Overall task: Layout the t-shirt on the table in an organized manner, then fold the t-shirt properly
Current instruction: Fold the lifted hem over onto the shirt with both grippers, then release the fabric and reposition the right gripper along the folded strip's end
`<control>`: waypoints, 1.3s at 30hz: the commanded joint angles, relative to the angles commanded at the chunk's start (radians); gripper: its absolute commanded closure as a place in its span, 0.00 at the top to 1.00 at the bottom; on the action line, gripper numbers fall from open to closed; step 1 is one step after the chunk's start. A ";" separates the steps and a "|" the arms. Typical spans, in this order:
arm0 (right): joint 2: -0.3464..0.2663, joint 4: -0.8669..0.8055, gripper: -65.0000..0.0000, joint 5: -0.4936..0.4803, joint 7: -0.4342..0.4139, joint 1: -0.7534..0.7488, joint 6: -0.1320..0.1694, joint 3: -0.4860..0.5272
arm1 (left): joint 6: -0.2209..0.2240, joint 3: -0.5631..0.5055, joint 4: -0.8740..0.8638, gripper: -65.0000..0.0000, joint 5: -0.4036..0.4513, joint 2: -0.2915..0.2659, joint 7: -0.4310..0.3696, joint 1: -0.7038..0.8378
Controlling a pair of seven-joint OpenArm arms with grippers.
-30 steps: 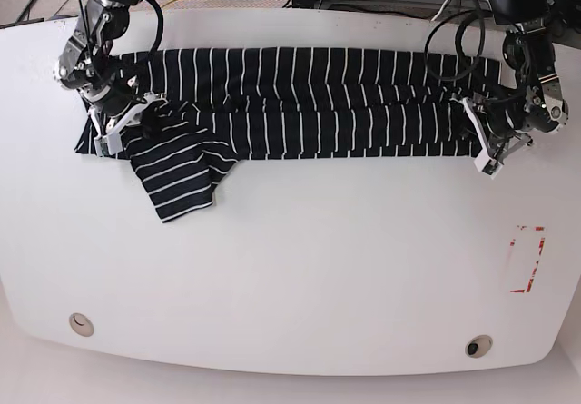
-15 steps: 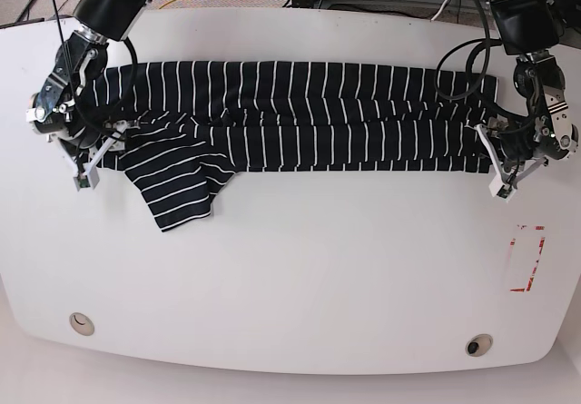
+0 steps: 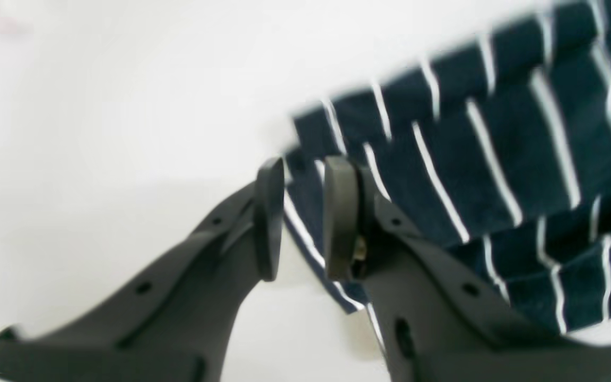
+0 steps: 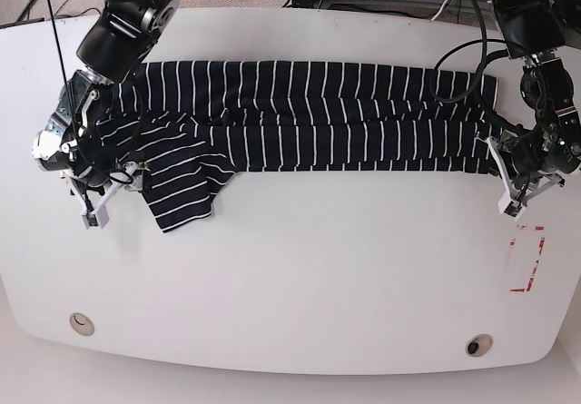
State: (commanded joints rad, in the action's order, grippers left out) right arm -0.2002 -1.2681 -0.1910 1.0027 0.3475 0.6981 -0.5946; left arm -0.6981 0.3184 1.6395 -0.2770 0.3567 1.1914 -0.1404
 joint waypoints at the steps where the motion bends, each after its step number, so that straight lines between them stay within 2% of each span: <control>1: -0.002 0.026 0.77 0.000 -0.014 0.008 0.000 0.000 | 0.000 0.000 0.003 0.30 0.000 0.000 0.000 0.000; 3: -0.006 0.094 0.77 0.000 -0.054 0.026 0.000 0.000 | 0.000 0.000 0.009 0.41 0.000 0.000 0.000 0.000; 6: -0.011 0.175 0.77 0.002 -0.104 0.043 0.000 0.000 | 0.000 0.002 0.017 0.50 0.002 0.002 0.000 0.000; 10: -0.028 0.259 0.77 0.002 -0.167 0.051 0.000 0.002 | 0.000 0.003 0.060 0.50 0.000 0.005 0.000 0.015; 16: -0.021 0.315 0.77 0.002 -0.181 0.051 0.000 0.002 | 0.000 0.003 0.124 0.50 0.000 0.003 0.000 0.035; 19: 0.005 0.313 0.76 -0.005 -0.176 0.044 0.000 0.051 | 0.000 0.003 0.132 0.50 0.002 0.003 0.000 0.035; 23: 0.011 0.313 0.76 -0.009 -0.175 0.032 0.000 0.137 | 0.000 0.003 0.132 0.50 0.003 0.002 0.000 0.035; 28: 0.041 0.311 0.75 -0.009 -0.178 0.025 0.000 0.153 | 0.000 0.003 0.133 0.50 0.003 0.003 0.000 0.035; 31: 0.043 0.311 0.61 -0.009 -0.180 0.025 0.000 0.153 | 0.000 0.003 0.133 0.50 0.003 0.003 0.000 0.035; 37: 0.041 0.311 0.04 -0.009 -0.181 0.029 0.000 0.153 | 0.000 0.003 0.132 0.50 0.003 0.003 0.000 0.054; 38: 0.040 0.311 0.00 -0.009 -0.181 0.029 0.000 0.157 | 0.000 0.003 0.132 0.50 0.003 0.003 0.000 0.055; 39: 0.040 0.310 0.00 -0.009 -0.180 0.031 0.000 0.158 | 0.000 0.003 0.132 0.50 0.003 0.003 0.000 0.057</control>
State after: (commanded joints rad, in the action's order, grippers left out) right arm -0.1603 -0.9582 -0.2002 0.8232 0.3782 0.6981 -0.4365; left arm -0.6981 0.3214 1.7714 -0.2739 0.3598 1.1914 -0.0836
